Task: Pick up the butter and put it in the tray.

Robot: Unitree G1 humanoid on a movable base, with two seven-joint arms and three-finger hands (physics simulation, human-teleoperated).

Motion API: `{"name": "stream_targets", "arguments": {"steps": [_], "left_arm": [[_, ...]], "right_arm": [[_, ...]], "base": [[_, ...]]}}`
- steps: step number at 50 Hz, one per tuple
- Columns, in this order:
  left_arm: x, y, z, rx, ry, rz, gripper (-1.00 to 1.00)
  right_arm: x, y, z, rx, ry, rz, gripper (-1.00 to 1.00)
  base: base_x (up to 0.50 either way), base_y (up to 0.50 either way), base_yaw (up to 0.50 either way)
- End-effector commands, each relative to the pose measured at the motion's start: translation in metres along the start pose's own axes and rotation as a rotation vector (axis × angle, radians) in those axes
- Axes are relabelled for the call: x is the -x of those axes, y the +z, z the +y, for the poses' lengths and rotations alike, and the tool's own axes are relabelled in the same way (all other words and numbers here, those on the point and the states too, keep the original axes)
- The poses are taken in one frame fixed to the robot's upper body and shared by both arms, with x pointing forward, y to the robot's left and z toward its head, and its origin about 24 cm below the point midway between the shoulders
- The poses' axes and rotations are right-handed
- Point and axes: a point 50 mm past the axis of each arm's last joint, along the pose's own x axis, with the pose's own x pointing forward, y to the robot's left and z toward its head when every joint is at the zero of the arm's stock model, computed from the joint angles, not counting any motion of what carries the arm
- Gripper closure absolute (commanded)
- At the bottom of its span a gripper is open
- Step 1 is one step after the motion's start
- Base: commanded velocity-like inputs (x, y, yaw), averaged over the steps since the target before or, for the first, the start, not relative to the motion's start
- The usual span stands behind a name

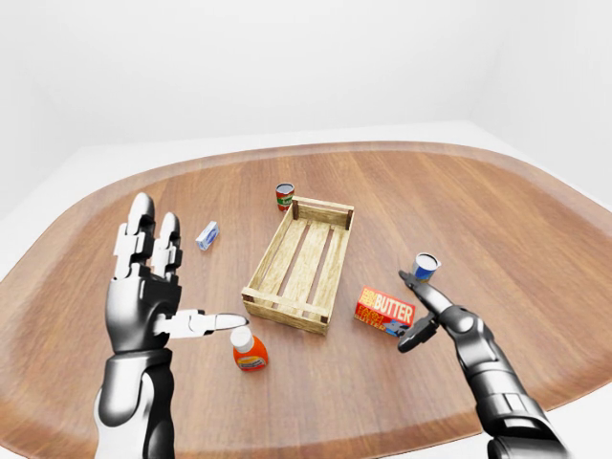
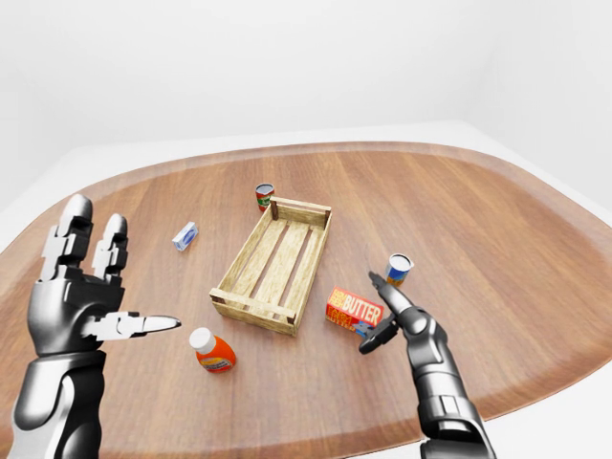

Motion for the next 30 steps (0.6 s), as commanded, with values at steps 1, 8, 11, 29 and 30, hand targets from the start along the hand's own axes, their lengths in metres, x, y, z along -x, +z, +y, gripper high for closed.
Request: {"name": "stream_targets", "arguments": {"steps": [1, 8, 11, 29, 30], "left_arm": [[0.000, -0.001, -0.001, 0.000, -0.003, 0.004, -1.00], [0.000, 0.000, 0.000, 0.000, -0.002, 0.002, -1.00], [0.000, 0.000, 0.000, -0.001, -0.002, -0.001, -1.00], [0.001, 0.001, 0.000, -0.001, 0.000, -0.003, -1.00], [0.001, 0.000, 0.000, 0.000, -0.001, -0.001, -1.00]], "right_arm": [[-0.004, -0.002, 0.001, -0.004, 0.006, 0.026, -1.00], [-0.007, 0.002, 0.001, 0.009, 0.011, 0.027, -1.00], [-0.009, 0.001, 0.002, 0.010, 0.014, 0.037, -1.00], [-0.015, -0.002, 0.002, 0.000, 0.014, 0.082, -1.00], [-0.016, -0.003, 0.003, -0.007, 0.014, 0.091, -1.00]], "base": [[0.00, 0.00, 0.00], [0.00, 0.00, 0.00], [0.00, 0.00, 0.00], [0.00, 0.00, 0.00], [0.00, 0.00, 0.00]]}}
